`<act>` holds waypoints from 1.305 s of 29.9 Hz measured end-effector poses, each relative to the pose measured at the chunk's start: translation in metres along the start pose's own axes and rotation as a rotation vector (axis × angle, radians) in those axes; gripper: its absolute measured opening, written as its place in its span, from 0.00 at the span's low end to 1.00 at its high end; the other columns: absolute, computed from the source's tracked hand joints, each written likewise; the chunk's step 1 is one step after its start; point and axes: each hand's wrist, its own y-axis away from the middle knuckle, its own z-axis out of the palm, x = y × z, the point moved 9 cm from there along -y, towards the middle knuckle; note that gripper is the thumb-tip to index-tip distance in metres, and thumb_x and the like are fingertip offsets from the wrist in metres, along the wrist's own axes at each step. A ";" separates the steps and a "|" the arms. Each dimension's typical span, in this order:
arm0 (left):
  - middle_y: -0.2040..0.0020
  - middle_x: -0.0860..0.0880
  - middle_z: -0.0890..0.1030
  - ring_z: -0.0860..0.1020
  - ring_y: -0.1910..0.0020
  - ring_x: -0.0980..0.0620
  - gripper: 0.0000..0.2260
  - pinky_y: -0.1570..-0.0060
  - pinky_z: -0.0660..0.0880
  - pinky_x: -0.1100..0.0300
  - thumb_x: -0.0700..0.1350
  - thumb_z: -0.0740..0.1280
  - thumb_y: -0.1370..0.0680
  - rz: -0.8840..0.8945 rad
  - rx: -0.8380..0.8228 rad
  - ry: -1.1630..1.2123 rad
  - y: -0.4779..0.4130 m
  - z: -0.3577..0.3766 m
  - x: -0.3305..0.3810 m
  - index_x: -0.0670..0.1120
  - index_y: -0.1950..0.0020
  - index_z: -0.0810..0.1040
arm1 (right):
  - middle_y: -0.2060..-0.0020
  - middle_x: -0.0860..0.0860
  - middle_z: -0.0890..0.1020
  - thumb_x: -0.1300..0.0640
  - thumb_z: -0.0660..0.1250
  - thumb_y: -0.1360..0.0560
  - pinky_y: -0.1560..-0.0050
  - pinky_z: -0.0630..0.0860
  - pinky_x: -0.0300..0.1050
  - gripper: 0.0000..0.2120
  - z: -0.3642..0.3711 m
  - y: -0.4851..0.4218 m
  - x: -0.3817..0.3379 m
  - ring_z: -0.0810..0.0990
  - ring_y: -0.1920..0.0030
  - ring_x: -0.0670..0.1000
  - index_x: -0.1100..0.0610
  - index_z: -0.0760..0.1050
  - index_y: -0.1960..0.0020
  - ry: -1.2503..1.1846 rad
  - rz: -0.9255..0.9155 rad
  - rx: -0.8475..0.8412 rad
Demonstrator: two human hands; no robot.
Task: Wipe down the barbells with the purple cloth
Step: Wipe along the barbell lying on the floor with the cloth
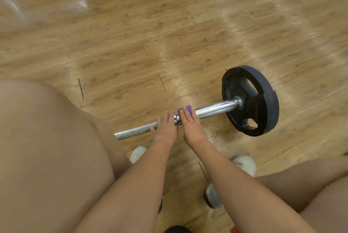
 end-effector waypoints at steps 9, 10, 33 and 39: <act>0.17 0.52 0.38 0.41 0.18 0.48 0.29 0.29 0.50 0.24 0.49 0.54 0.13 0.011 0.045 0.017 0.002 0.024 -0.001 0.53 0.17 0.41 | 0.18 0.51 0.40 0.74 0.53 0.23 0.20 0.47 0.50 0.39 0.002 0.019 0.014 0.34 0.20 0.57 0.57 0.39 0.18 -0.043 -0.017 0.010; 0.18 0.53 0.37 0.41 0.18 0.49 0.29 0.29 0.49 0.24 0.48 0.53 0.13 0.009 0.054 0.025 0.003 0.024 -0.001 0.53 0.17 0.40 | 0.18 0.51 0.40 0.73 0.53 0.22 0.20 0.48 0.50 0.39 0.002 0.021 0.014 0.34 0.20 0.57 0.56 0.39 0.18 -0.034 -0.044 0.012; 0.17 0.50 0.38 0.42 0.18 0.47 0.29 0.30 0.47 0.24 0.45 0.53 0.13 -0.007 0.067 0.132 -0.023 0.004 -0.004 0.55 0.18 0.39 | 0.19 0.52 0.39 0.73 0.53 0.24 0.20 0.48 0.52 0.40 -0.001 0.000 0.003 0.30 0.22 0.54 0.56 0.39 0.18 -0.046 -0.088 0.070; 0.17 0.53 0.38 0.40 0.19 0.52 0.26 0.29 0.37 0.28 0.48 0.48 0.13 -0.005 0.238 0.125 -0.027 -0.002 -0.005 0.53 0.17 0.40 | 0.19 0.51 0.38 0.71 0.51 0.20 0.19 0.49 0.50 0.37 -0.013 -0.018 0.003 0.31 0.21 0.54 0.56 0.39 0.18 -0.057 -0.106 0.061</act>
